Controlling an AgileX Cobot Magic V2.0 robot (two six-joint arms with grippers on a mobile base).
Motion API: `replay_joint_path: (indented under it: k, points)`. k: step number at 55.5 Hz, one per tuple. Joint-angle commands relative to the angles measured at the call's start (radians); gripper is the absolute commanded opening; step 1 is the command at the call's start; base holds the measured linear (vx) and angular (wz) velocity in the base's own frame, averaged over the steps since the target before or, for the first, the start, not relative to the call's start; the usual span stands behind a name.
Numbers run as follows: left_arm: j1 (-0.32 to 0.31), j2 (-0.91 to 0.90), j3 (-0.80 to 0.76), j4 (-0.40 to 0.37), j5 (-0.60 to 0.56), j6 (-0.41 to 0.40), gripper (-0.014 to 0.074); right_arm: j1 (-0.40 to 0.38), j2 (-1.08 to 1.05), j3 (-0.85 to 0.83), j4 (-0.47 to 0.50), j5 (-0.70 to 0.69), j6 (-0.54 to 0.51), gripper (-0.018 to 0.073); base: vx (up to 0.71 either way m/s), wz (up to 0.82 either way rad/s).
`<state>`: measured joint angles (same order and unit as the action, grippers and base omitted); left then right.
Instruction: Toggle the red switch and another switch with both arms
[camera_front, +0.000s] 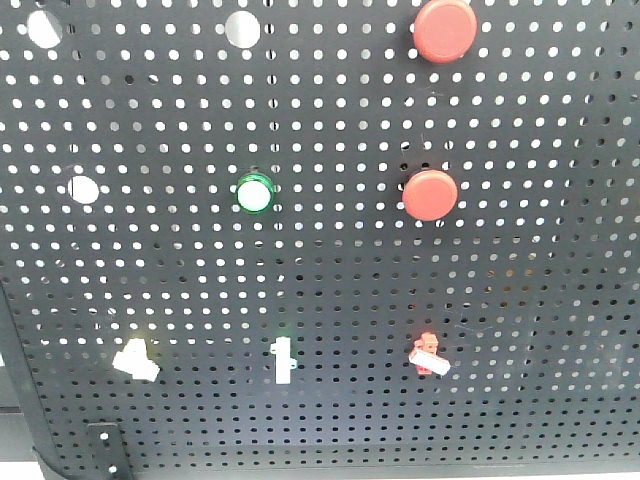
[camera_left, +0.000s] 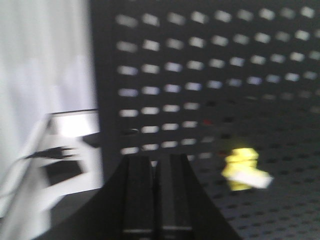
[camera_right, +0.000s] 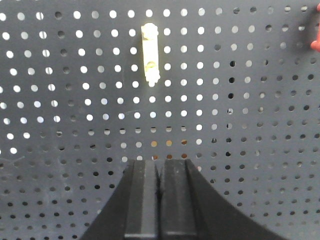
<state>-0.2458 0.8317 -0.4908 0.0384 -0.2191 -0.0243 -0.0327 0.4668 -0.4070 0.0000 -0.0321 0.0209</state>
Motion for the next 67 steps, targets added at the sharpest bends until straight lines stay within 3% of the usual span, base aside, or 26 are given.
replay_joint_path:
  k: [1,11,30,35,38,44,49,56,67]
  points:
    - [-0.07,0.05,-0.033,-0.004,-0.204,-0.011,0.0002,-0.001,0.011,-0.034,0.0,-0.092,-0.006,-0.0006,0.0,0.0]
    - [-0.164,0.148,-0.033,-0.007,-0.273,-0.011,0.0002,-0.001,0.011,-0.034,0.0,-0.092,-0.006,-0.0006,0.0,0.0]
    - [-0.166,0.208,-0.034,-0.022,-0.36,-0.011,0.0002,-0.001,0.011,-0.034,0.0,-0.092,-0.006,-0.0006,0.0,0.0]
    - [-0.166,0.219,-0.034,-0.06,-0.363,-0.003,0.0002,-0.001,0.011,-0.034,0.0,-0.092,-0.006,-0.0006,0.0,0.0]
    - [-0.164,0.228,-0.034,-0.092,-0.363,0.048,0.0002,-0.001,0.011,-0.034,0.0,-0.092,-0.006,-0.0006,0.0,0.0]
    - [-0.162,0.254,-0.034,-0.239,-0.406,0.153,0.0002,-0.001,0.011,-0.034,0.0,-0.091,-0.006,-0.0006,0.0,0.0]
    - [-0.162,0.27,-0.034,-0.325,-0.44,0.195,0.0002,-0.001,0.011,-0.034,0.0,-0.091,-0.006,-0.0006,0.0,0.0]
    - [-0.165,0.275,-0.034,-0.308,-0.443,0.198,0.0002,-0.001,0.011,-0.034,0.0,-0.091,-0.006,-0.0006,0.0,0.0]
    - [-0.177,0.275,-0.034,-0.194,-0.429,0.178,0.0002,-0.001,0.011,-0.034,0.0,-0.091,-0.006,-0.0006,0.0,0.0]
